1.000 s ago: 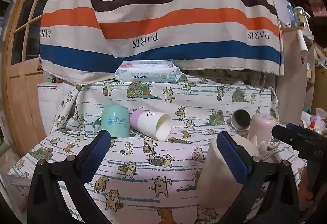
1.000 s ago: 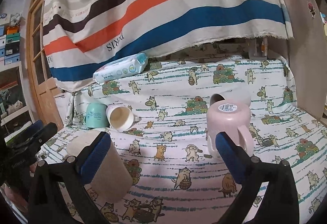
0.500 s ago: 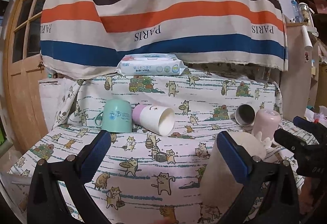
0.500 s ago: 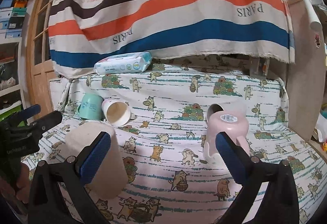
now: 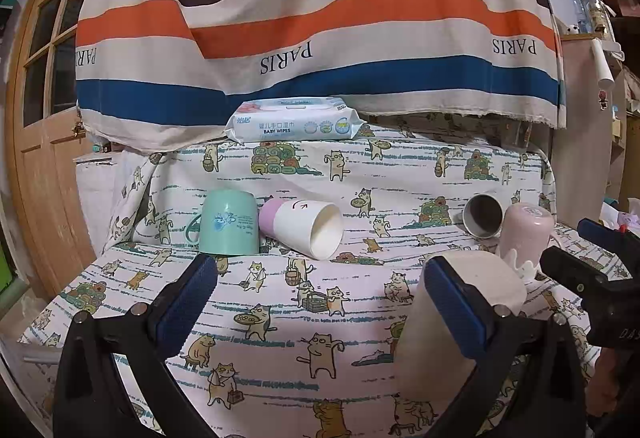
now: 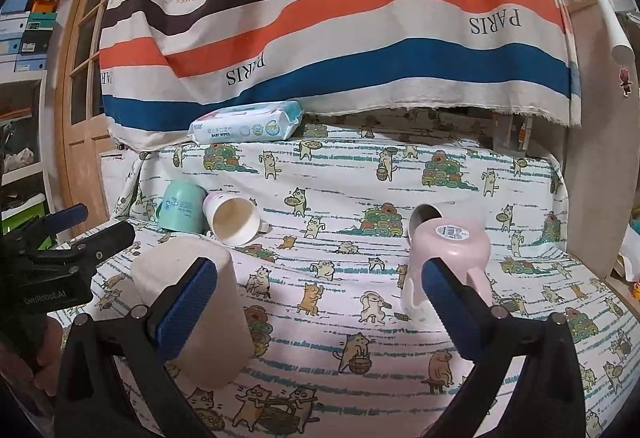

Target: Flip cup upside down

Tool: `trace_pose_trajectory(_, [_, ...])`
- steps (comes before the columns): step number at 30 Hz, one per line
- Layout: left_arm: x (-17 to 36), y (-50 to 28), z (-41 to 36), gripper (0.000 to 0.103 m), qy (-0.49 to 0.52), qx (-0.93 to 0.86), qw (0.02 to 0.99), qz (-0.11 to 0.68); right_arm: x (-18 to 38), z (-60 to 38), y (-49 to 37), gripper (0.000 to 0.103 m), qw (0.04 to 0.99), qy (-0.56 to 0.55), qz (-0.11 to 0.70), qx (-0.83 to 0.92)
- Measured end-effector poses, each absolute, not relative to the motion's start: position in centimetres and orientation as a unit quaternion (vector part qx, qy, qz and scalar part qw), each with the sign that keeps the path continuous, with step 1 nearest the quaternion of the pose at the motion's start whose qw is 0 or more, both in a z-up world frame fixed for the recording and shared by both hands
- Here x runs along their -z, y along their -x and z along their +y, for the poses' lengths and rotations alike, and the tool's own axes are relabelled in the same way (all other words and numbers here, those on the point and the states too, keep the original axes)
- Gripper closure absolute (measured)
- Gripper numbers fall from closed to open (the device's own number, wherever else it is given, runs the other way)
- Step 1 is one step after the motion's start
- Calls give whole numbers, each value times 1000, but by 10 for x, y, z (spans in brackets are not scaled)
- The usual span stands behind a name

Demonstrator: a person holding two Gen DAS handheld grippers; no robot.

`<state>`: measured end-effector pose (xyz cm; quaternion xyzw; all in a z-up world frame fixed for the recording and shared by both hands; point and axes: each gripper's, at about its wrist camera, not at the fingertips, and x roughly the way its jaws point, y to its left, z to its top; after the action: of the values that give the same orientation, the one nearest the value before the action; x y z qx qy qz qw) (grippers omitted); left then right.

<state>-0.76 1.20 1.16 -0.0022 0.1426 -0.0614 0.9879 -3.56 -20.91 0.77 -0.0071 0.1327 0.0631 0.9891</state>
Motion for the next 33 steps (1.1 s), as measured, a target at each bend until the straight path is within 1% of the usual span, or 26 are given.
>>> trace_pose_trajectory(33, [-13,9,13,0,6,60,989,137,-8,-209,37,0,989,7,131,-62])
